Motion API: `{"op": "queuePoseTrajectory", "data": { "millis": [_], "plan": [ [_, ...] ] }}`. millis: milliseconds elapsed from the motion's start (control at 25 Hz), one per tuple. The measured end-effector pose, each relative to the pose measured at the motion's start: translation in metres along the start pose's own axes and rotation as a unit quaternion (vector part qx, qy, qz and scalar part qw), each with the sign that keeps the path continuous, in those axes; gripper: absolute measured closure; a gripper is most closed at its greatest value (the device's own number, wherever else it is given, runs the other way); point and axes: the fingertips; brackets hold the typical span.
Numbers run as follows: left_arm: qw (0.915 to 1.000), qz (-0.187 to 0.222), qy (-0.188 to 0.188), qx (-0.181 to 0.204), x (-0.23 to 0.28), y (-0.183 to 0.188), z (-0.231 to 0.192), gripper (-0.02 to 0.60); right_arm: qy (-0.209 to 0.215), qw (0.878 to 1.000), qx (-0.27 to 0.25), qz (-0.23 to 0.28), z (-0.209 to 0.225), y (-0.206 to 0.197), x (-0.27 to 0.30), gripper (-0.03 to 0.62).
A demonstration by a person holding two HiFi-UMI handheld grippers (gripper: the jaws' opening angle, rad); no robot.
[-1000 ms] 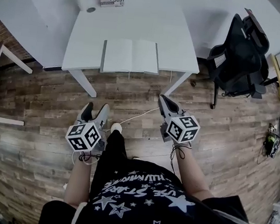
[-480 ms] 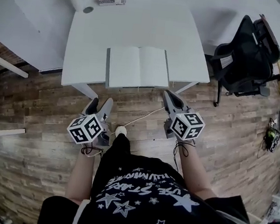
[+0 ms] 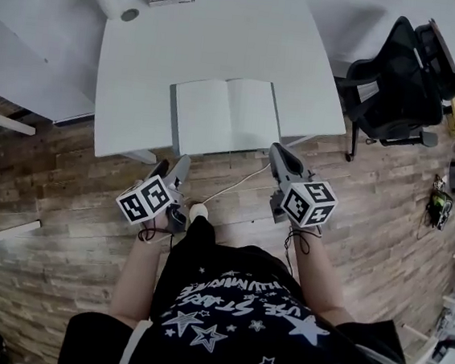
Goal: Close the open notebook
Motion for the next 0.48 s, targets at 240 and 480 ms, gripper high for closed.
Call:
{"op": "queuePoseTrajectory", "data": {
  "millis": [240, 480],
  "plan": [
    [0.9985, -0.026, -0.026, -0.040, 0.022, -0.005, -0.004, 0.259, -0.019, 1.000, 0.004, -0.008, 0.006, -0.004, 0.006, 0.589],
    [0.9938, -0.056, -0.065, -0.071, 0.036, -0.008, -0.005, 0.261, -0.034, 0.999, 0.005, -0.012, 0.010, -0.006, 0.009, 0.589]
  ]
}}
Point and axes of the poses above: the fingertips, and each gripper's own axes: x forward along the fingers, z to its right, y out of its top, and after that the axes turned 2 degrees about y, right-handed
